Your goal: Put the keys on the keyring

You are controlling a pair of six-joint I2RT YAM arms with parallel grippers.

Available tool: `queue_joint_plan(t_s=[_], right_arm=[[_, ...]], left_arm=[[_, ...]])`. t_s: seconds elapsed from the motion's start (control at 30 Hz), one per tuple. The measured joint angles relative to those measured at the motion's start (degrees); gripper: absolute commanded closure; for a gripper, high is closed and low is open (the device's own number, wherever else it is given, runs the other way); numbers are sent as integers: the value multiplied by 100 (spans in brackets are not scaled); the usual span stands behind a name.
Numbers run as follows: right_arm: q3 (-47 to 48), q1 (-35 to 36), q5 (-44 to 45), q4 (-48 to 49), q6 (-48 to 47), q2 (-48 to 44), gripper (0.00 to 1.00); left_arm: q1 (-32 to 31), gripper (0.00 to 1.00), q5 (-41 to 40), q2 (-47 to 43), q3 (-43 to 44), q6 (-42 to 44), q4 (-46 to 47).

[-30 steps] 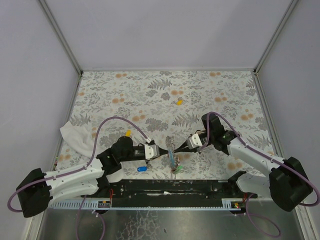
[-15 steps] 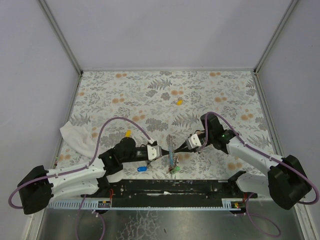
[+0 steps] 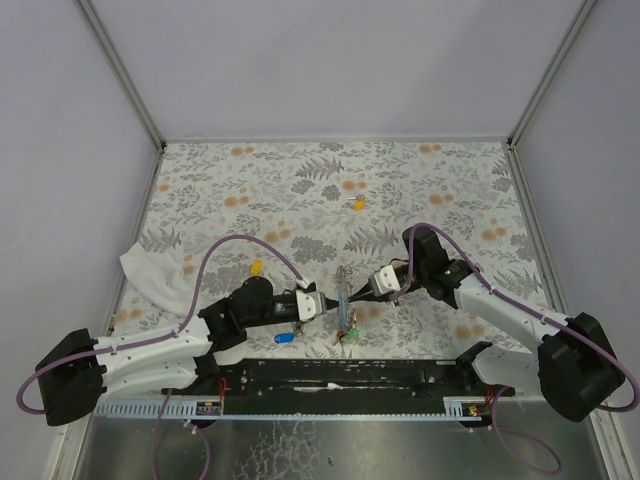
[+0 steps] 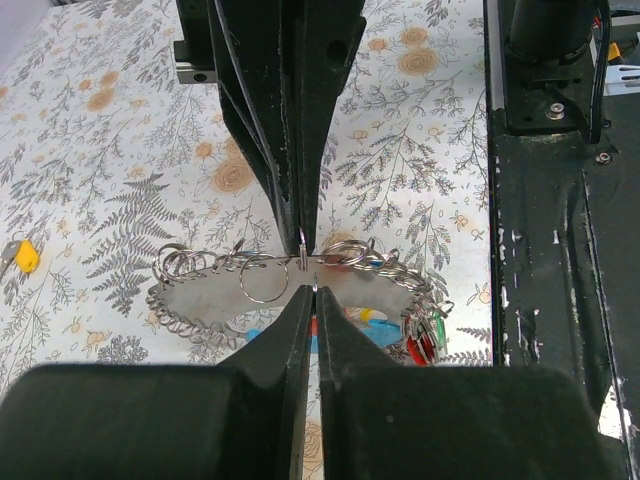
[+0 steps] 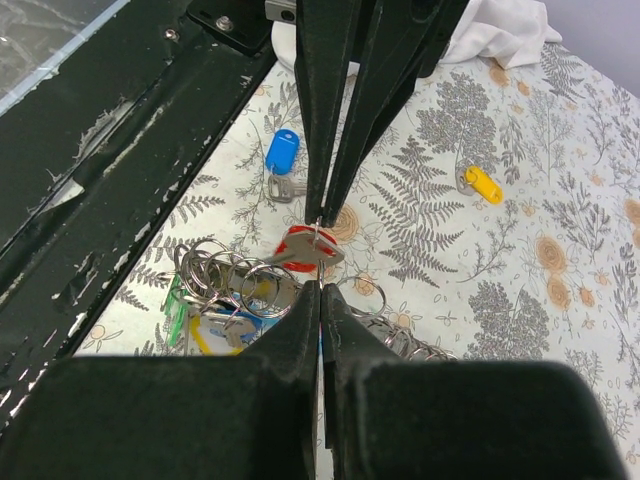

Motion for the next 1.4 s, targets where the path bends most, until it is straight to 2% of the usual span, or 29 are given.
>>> queue_joint_plan(t_s=[0.5, 1.4], right_arm=[[-2, 136, 468, 87, 317, -33, 100], [-2, 382, 1016, 214, 619, -37, 100]], left_arm=[[-48, 100, -382, 11, 0, -4, 59], [-74, 100, -468, 238, 35, -2, 70]])
